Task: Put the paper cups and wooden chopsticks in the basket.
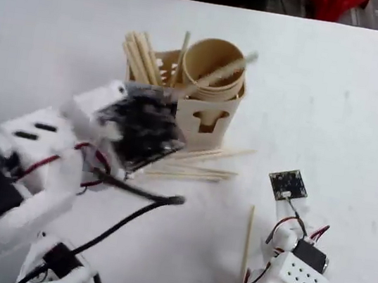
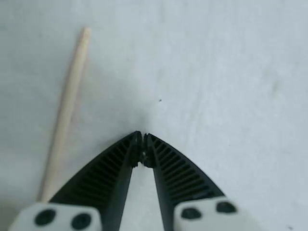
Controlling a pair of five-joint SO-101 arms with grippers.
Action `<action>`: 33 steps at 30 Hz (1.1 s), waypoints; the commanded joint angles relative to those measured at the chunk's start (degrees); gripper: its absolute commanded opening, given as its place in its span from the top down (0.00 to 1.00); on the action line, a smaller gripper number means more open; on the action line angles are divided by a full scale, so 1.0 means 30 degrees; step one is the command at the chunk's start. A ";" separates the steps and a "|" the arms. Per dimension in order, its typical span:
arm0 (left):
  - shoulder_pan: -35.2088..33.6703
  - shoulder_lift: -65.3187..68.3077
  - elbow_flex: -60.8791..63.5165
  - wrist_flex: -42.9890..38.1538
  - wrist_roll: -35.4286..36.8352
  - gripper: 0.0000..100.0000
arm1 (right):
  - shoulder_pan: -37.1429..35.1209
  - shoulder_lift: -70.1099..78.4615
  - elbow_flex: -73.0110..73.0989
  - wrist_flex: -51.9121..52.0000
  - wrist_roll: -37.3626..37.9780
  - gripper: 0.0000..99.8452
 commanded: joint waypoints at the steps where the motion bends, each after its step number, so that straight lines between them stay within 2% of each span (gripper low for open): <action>1: 0.0132 0.0366 -0.1084 -0.7121 0.0996 0.98 | -0.0190 -0.0220 -0.0088 -0.0190 0.0147 0.98; 5: -0.0044 0.1099 0.2667 -1.4271 0.1084 0.98 | -0.0190 -0.0220 -0.0088 -0.0190 0.0147 0.98; 7: -0.0835 0.1333 0.5187 -1.7172 0.1319 0.98 | -0.0190 -0.0220 -0.0088 -0.0190 0.0147 0.98; 11: -0.3355 0.1568 0.9260 -1.9868 0.4894 0.98 | -0.0190 -0.0220 -0.0088 -0.0190 0.0147 0.98; 15: -0.5201 0.1451 1.1927 -2.0220 0.6886 0.98 | -0.0190 -0.0220 -0.0088 -0.0190 0.0176 0.98; 20: -0.5377 0.1451 1.3451 -2.0190 0.7033 0.97 | -0.0190 -0.0220 -0.0088 -0.0190 0.0176 0.98; 24: -0.5377 0.1451 1.3538 -2.0190 0.7062 0.87 | -0.0190 -0.0220 -0.0088 -0.0190 0.0176 0.98; 28: -0.5465 0.1421 1.3187 -2.0132 0.7062 0.89 | -0.0190 -0.0220 -0.0088 -0.0190 0.0176 0.98; 33: -0.6784 0.1451 1.0286 -1.6733 0.7121 0.91 | -0.0190 -0.0220 -0.0088 -0.0190 0.0176 0.98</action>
